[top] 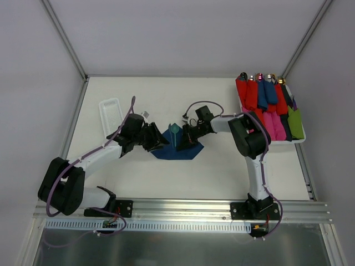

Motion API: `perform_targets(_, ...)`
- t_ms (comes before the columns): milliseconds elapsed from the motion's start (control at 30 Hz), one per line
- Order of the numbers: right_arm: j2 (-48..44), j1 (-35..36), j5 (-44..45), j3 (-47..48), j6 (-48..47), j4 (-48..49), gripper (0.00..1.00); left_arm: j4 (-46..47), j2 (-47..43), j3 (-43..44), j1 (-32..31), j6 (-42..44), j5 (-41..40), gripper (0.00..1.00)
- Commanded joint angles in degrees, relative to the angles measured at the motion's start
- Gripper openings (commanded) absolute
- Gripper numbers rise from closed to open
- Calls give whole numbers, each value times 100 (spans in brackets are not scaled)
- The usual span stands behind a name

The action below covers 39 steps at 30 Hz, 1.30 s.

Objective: Place the utensils on the paper napkin and roll it up

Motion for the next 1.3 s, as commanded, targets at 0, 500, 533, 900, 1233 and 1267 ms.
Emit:
perform_targets(0,37,41,138,180,-121,-116,13,-166,-191,-478,368,-449,-353,44)
perform_targets(500,28,93,217,286,-270,-336,14,-8,-26,-1129,1327,-142,-362,52)
perform_targets(533,45,93,234,303,-270,-362,14,35,158,-1103,1336,-133,-362,51)
perform_targets(900,81,111,234,391,-332,-459,13,1151,1284,-980,1336,-168,-318,49)
perform_targets(1233,89,102,261,374,-376,-477,13,3003,1688,-1734,1555,-379,-90,49)
perform_targets(1267,89,102,261,374,-385,-477,13,3067,1724,-1753,1591,-397,-37,49)
